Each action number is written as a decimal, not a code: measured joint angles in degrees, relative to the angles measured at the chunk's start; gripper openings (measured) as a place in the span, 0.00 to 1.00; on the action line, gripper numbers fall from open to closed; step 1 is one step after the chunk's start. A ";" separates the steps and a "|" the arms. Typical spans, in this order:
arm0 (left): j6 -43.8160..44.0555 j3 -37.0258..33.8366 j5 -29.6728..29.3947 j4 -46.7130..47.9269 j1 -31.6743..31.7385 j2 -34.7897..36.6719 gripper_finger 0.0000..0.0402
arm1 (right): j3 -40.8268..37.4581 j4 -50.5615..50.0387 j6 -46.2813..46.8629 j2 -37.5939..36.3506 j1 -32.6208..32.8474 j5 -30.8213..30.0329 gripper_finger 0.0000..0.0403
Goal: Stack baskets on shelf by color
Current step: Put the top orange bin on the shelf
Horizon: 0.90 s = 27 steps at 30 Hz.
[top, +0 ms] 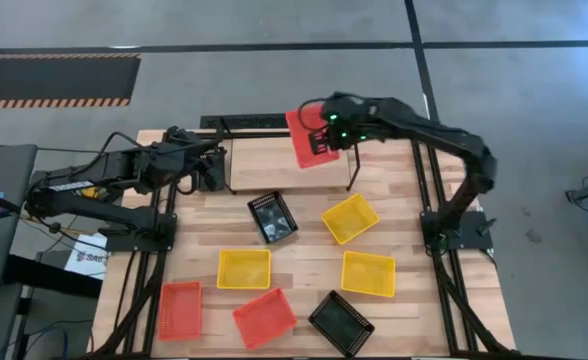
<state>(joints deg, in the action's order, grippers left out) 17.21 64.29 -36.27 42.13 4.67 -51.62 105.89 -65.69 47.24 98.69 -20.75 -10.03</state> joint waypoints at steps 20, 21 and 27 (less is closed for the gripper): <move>0.31 0.00 -0.10 9.24 0.00 0.02 0.37 | -5.77 -3.02 5.66 12.53 -6.94 4.61 0.00; 0.47 0.00 -0.15 9.30 0.03 0.00 0.37 | -7.24 -1.83 6.06 11.64 -7.42 5.17 0.00; 1.57 0.00 -0.13 9.53 1.85 0.02 0.37 | -17.12 9.19 9.04 7.52 -8.40 6.78 0.00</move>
<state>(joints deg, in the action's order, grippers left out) 18.79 64.29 -36.40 51.66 6.52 -51.59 88.77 -56.50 56.29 106.21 -29.14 -3.25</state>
